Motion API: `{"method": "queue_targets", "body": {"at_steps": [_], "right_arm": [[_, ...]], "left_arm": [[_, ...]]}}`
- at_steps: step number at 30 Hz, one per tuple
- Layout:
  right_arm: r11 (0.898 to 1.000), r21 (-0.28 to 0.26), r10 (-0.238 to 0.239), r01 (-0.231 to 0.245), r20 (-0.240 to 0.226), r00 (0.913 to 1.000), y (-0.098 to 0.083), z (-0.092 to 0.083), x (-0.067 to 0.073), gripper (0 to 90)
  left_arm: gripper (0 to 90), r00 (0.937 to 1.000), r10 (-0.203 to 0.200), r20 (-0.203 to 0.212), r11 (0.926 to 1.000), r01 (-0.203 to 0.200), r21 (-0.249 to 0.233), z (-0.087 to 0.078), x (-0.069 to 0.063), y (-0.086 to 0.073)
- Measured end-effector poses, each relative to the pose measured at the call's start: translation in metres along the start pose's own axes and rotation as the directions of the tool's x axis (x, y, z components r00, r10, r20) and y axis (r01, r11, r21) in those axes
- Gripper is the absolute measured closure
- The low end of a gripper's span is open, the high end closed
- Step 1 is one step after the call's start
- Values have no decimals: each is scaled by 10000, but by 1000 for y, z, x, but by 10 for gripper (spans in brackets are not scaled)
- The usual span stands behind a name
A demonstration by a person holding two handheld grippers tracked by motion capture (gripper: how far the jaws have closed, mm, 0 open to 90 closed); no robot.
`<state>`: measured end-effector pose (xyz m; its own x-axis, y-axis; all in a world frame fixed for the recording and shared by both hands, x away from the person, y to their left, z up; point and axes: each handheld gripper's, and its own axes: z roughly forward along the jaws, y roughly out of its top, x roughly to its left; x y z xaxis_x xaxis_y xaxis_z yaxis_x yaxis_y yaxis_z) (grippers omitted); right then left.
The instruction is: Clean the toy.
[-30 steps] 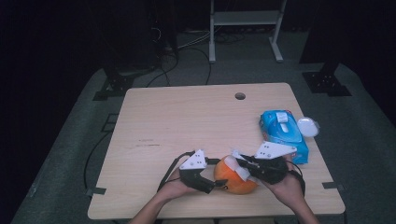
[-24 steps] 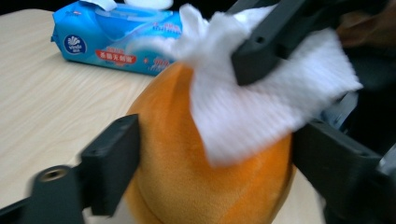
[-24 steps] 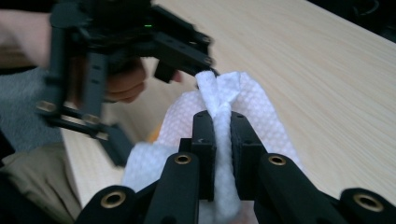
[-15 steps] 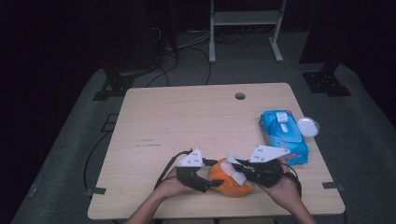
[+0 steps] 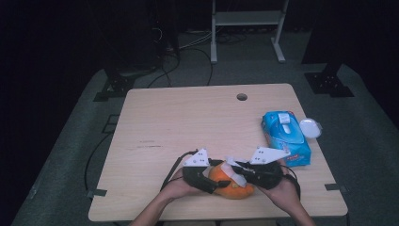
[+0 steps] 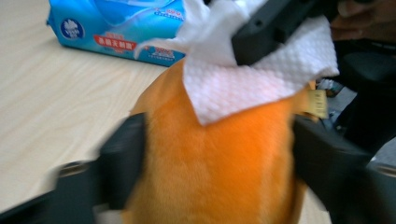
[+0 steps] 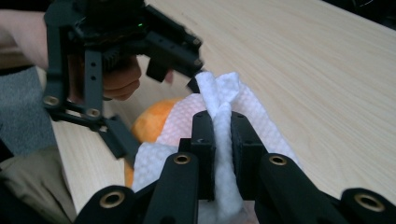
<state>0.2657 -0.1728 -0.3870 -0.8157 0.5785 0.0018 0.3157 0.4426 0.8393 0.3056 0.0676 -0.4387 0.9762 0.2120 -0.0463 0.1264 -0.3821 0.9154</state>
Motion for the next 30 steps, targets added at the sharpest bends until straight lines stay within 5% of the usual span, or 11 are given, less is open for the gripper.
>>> {"method": "queue_targets", "body": {"at_steps": [2, 4, 6, 10, 16, 19, 24, 30], "right_arm": [[9997, -250, 48, -44, 154, 9999, 3, -5, -1, 811], [9980, -626, 94, -85, 139, 9999, 7, -10, -4, 811], [9966, -796, 205, -200, 57, 9998, 8, -12, -6, 811], [9980, -490, 401, -391, 214, 9990, -2, -3, -14, 811], [9923, 110, 1224, -1232, 554, 9909, -25, 0, -36, 811], [9882, -30, 1530, -1530, 411, 9874, -29, -2, -38, 813], [9935, -425, 1055, -1059, -118, 9943, -14, -4, -23, 812], [9906, 360, 1305, -1319, 406, 9906, -30, 4, -34, 812]], "left_arm": [[448, 9963, 503, -699, 9981, -526, -318, -3, -3, 7], [452, 9861, 908, -1392, 9943, -975, -421, -3, -5, 10], [438, 9836, 758, -1637, 9948, -859, -555, -5, -2, 9], [392, 9903, 169, -1381, 9992, -219, -348, -7, 8, -3], [301, 9938, -248, -1083, 9997, 243, -59, -15, 14, -12], [280, 9942, -410, -990, 9992, 404, -79, -15, 13, -14], [276, 9929, -573, -1040, 9983, 564, -114, -15, 13, -15], [267, 9896, -909, -1117, 9959, 902, -106, -16, 16, -16]]}}
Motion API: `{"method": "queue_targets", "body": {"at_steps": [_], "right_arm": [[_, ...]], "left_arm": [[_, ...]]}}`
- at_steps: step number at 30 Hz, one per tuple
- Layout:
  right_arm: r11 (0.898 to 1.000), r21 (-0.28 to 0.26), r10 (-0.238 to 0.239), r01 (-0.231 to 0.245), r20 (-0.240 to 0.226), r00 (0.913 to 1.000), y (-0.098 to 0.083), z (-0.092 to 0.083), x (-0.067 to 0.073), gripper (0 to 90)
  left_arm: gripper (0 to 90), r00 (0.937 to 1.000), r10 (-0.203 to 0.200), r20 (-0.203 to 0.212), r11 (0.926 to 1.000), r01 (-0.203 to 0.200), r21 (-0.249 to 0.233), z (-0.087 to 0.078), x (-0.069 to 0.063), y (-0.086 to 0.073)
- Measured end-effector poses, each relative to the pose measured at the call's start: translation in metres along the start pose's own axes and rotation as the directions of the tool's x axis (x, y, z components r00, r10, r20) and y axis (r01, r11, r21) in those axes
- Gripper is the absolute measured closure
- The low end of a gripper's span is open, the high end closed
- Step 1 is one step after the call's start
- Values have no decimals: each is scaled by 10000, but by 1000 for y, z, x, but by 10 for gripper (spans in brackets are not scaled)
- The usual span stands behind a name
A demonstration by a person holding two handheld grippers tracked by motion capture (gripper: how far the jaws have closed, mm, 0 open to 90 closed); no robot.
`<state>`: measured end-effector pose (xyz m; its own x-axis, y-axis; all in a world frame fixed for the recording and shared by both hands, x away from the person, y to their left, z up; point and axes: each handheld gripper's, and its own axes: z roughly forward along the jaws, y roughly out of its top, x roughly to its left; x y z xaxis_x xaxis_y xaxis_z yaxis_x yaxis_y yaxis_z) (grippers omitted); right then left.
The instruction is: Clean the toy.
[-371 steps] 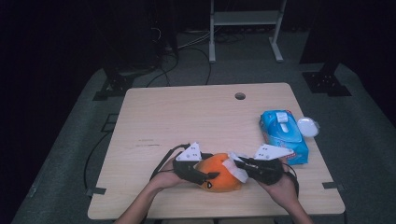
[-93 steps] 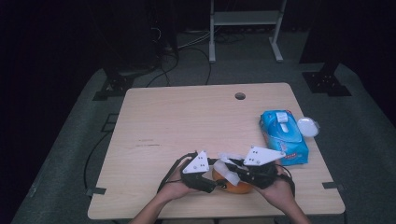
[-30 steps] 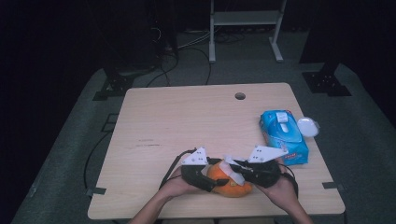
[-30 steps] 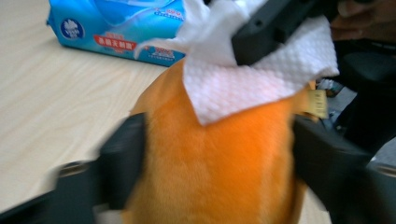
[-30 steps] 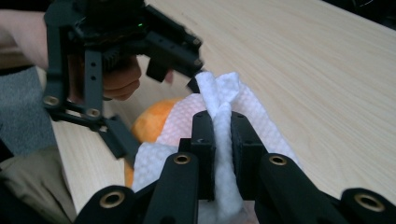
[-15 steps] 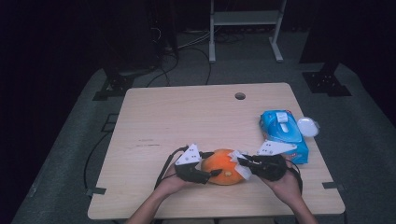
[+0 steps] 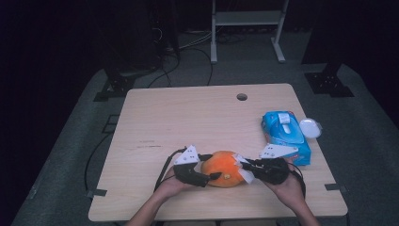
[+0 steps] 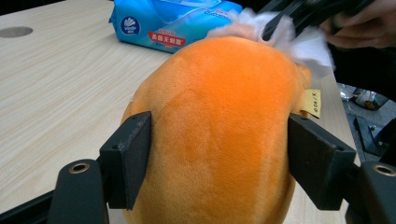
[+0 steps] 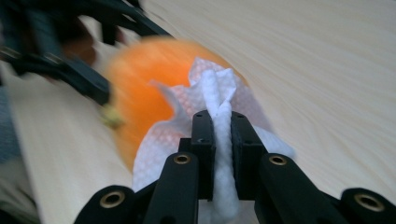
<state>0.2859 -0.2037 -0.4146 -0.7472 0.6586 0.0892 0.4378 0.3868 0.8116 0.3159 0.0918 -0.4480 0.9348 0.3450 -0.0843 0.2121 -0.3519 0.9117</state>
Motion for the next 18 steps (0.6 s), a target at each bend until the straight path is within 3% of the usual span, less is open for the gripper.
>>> {"method": "queue_targets", "body": {"at_steps": [3, 6, 8, 11, 15, 18], "right_arm": [[9995, -144, 294, -296, -88, 9995, -1, -3, -3, 812], [9970, -757, 134, -168, -457, 9989, 10, -10, 6, 812], [9961, -885, -85, 34, -569, 9983, 16, -10, 12, 811], [9984, -466, -324, 304, -426, 9986, 14, -5, 15, 811], [9995, -28, -324, 323, -822, 9961, 8, -3, 14, 810], [9992, 132, -368, 383, -1036, 9939, 6, -4, 15, 808]], "left_arm": [[266, 10000, -40, -62, 10000, 40, 29, 1, -1, 1], [266, 10000, -37, -86, 10000, 38, 37, 4, -5, 2], [262, 10000, 42, -80, 9999, -41, 116, 4, -6, 3], [240, 9999, -56, 151, 9999, 53, 148, 2, -7, 6], [174, 9957, -756, 534, 9968, 768, -211, -3, -2, 14], [209, 9953, -809, 527, 9965, 819, -167, -3, 1, 13]]}}
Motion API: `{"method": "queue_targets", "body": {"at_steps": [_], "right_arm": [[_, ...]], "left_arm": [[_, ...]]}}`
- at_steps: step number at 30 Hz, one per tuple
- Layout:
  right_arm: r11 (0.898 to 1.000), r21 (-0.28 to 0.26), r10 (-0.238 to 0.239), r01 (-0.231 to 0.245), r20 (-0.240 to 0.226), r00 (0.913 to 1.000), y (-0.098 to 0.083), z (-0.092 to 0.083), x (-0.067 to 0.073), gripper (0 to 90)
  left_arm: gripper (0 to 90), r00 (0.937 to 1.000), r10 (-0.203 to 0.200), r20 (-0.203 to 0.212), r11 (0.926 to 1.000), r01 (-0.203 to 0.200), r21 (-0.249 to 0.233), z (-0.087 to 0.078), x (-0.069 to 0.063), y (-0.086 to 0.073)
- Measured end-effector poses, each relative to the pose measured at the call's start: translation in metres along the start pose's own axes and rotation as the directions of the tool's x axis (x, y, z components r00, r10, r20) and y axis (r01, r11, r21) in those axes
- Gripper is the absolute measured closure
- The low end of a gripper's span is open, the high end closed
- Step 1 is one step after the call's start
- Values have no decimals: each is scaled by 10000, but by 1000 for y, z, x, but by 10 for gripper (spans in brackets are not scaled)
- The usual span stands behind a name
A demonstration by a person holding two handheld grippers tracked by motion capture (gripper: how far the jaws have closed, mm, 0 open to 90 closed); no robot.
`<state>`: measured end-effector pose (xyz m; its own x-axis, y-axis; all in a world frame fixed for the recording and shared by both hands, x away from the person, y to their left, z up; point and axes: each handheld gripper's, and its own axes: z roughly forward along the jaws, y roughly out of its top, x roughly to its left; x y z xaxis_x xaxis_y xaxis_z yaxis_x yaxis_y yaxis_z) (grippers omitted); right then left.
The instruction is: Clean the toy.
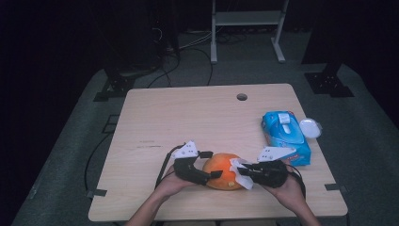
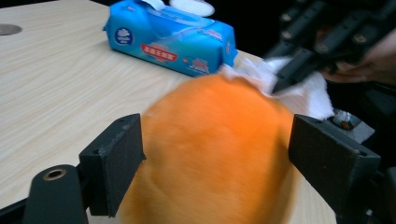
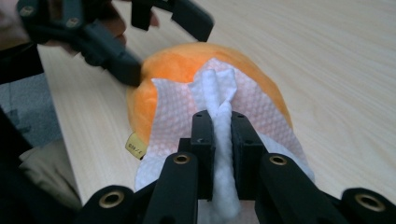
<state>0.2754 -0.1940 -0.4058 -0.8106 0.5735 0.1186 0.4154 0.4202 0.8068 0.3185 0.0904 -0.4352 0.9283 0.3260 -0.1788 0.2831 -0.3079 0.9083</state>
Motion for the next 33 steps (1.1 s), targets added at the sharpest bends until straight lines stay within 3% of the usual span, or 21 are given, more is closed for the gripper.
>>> {"method": "queue_targets", "body": {"at_steps": [3, 6, 9, 12, 14, 18, 22, 26, 28, 31, 33], "right_arm": [[9991, -408, -124, 136, 286, 9995, 6, -5, 5, 809], [9968, -767, -205, 227, 295, 9994, 12, -5, 11, 809], [9987, -403, -292, 301, 224, 9993, 10, 5, 11, 809], [9997, -185, -154, 151, -162, 9998, 5, 12, 12, 809], [9990, -180, -401, 401, 6, 9992, 7, 12, 15, 809], [9992, -272, -299, 303, 169, 9994, 5, 11, 10, 810], [9994, -324, 139, -126, 423, 9990, -2, 6, -3, 809], [9998, -121, 181, -170, 928, 9955, -6, 1, -7, 808], [9988, -311, 399, -375, 779, 9962, -7, -1, -8, 810], [9972, -692, 297, -273, 340, 9990, -2, -3, -1, 809], [9980, -634, 80, -67, 203, 9998, 1, -3, 4, 807]], "left_arm": [[252, 9998, 15, 208, 9999, -17, 137, 4, -3, -4], [250, 9978, 551, 382, 9978, -563, 336, 5, -11, -1], [179, 9968, 698, 397, 9966, -714, 401, 5, -11, 3], [66, 9991, 408, 123, 9972, -415, 623, 10, -8, 2], [40, 9993, 318, 195, 9960, -334, 834, 15, -4, -3], [225, 9994, 318, 137, 9962, -328, 812, 12, 2, -8], [256, 9999, 160, 32, 9969, -162, 765, 10, 3, -9], [295, 9997, 243, -88, 9971, -236, 724, 8, 3, -11], [304, 9996, 228, -136, 9972, -218, 710, 7, 3, -12], [318, 9997, 199, -158, 9974, -187, 692, 7, 3, -12], [321, 9998, 181, -114, 9973, -173, 710, 6, 4, -12]]}}
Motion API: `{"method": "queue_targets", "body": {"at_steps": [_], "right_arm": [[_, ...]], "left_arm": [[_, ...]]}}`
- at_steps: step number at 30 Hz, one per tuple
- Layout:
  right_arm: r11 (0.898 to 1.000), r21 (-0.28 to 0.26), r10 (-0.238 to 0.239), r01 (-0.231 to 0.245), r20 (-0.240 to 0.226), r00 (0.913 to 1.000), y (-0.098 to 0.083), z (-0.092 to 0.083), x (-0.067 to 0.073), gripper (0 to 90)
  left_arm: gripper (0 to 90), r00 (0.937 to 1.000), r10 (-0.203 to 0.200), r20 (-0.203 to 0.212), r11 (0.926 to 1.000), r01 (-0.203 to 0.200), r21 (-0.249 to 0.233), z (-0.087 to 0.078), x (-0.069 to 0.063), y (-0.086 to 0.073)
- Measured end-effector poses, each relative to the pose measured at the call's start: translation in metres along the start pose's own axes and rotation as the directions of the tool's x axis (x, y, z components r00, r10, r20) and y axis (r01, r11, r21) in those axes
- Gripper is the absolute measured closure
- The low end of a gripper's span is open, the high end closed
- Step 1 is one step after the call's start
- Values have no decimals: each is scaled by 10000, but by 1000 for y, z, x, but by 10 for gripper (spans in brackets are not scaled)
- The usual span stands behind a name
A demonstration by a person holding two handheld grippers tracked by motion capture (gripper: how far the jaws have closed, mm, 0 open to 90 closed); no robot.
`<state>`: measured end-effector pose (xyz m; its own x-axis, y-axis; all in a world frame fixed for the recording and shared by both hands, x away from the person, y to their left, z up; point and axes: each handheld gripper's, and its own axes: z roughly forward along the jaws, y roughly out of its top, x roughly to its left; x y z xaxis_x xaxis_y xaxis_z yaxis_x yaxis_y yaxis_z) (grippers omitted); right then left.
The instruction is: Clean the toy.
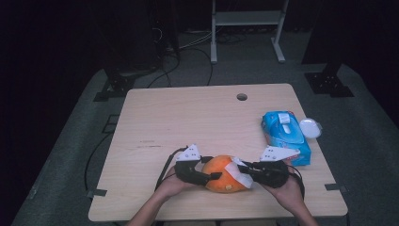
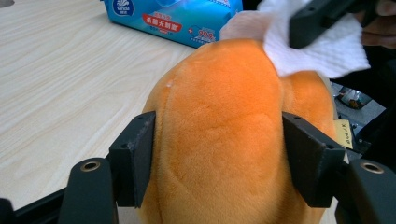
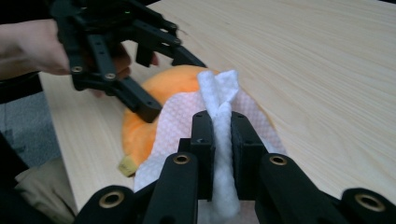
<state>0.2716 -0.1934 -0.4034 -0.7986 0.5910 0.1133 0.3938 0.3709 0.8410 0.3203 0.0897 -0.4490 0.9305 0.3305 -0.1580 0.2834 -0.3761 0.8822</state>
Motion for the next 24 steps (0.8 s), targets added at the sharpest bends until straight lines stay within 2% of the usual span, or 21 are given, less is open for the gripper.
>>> {"method": "queue_targets", "body": {"at_steps": [3, 5, 7, 8, 10, 11, 14, 16, 17, 19, 20, 22, 24], "right_arm": [[9995, 323, 12, -11, -22, 10000, -5, 3, -3, 808], [9980, 629, 39, -53, 218, 9998, -10, 5, -9, 808], [9971, 668, 348, -352, 81, 9994, -13, 4, -13, 808], [9973, 648, 346, -352, 98, 9994, -12, 3, -13, 808], [9983, 485, 321, -328, 135, 9994, -10, 4, -11, 810], [9989, 416, 230, -238, 180, 9996, -7, 3, -9, 810], [9996, -70, 290, -289, 92, 9995, -1, 0, -8, 810], [9991, -357, 219, -211, 222, 9995, 5, -1, -7, 810], [9986, -484, 236, -223, 262, 9994, 7, -2, -7, 809], [9976, -651, 243, -216, 410, 9989, 8, -2, -8, 808], [9974, -659, 311, -283, 412, 9987, 7, -1, -10, 808], [9980, -450, 463, -440, 507, 9976, 1, 4, -16, 806], [9955, -177, 942, -934, 463, 9945, -8, 10, -27, 805]], "left_arm": [[287, 9994, -179, 280, 9998, 181, -68, -1, 1, 0], [205, 9981, -334, 526, 9993, 343, -146, 1, 3, 1], [124, 9966, -575, 597, 9983, 581, -94, 3, 5, 2], [86, 9951, -756, 639, 9971, 758, -7, 5, 6, 2], [75, 9934, -834, 791, 9965, 839, -32, 9, 8, -1], [121, 9940, -696, 848, 9974, 708, -112, 9, 8, -2], [323, 9977, -192, 646, 9981, 228, -566, 7, 2, 1], [370, 9993, 223, 301, 9957, -195, -903, 8, -3, 5], [376, 9988, 482, -7, 9936, -480, -1026, 8, -6, 7], [379, 9927, 931, -768, 9877, -1018, -1190, 9, -9, 8], [376, 9911, 870, -1005, 9882, -986, -1173, 10, -7, 7], [366, 9945, 534, -904, 9911, -638, -1171, 11, -3, 3], [352, 9961, 349, -809, 9925, -440, -1138, 10, 0, 1]]}}
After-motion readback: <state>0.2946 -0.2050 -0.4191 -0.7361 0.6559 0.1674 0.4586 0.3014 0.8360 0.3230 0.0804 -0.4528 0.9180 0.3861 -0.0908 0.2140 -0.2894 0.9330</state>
